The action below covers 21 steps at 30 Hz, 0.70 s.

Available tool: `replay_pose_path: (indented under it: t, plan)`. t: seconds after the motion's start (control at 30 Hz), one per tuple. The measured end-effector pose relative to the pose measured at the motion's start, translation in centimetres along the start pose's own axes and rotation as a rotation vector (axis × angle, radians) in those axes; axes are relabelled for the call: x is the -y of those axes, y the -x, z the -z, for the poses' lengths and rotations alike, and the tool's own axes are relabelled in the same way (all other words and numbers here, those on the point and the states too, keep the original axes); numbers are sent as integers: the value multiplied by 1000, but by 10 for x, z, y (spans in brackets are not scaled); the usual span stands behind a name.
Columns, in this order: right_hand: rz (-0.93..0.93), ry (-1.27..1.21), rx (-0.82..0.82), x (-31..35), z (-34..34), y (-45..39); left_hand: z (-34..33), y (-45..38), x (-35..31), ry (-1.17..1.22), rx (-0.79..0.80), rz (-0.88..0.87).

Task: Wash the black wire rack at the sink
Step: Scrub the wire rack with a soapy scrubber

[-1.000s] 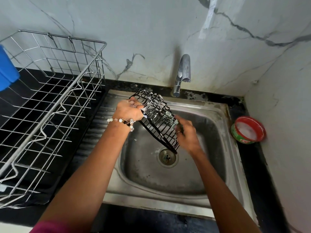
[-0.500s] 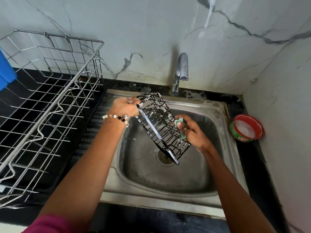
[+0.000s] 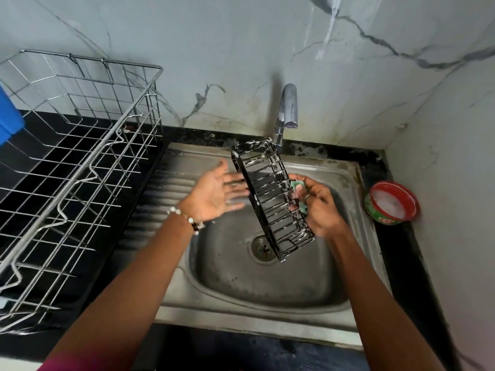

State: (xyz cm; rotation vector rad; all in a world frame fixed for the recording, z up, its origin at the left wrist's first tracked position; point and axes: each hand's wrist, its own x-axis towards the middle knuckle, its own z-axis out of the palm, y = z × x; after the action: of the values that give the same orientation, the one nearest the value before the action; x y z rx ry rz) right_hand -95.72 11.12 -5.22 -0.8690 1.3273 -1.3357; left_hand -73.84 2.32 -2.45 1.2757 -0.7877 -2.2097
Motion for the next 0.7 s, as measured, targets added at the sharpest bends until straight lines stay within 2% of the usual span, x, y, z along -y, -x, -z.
replay_pose_path:
  t: [0.07, 0.17, 0.23, 0.33, 0.4, 0.47, 0.53, 0.7]
  plan:
    - [-59, -46, -27, -5, -10, -2, -22, 5, 27, -24, 47, -74]
    - [-131, 22, -68, -12, -29, 0, -42, 2, 52, 78, -97, -172]
    - [-91, 328, -87, -14, -31, -1, -42, -1, 53, 111, -212, -169]
    - [27, 890, -133, -1, -24, -7, -36, -4, 51, 90, -289, -133]
    - [138, 968, -222, 16, -25, -12, -33, -3, 53, -19, -331, -120]
    - [218, 900, -253, 31, -34, -22, -30, 0, 56, -88, -342, -110]
    - [264, 913, -186, 32, -48, -33, -31, 4, 56, -83, -316, -103]
    - [373, 1203, -15, -1, -73, -37, -33, 5, 51, -109, -259, -77]
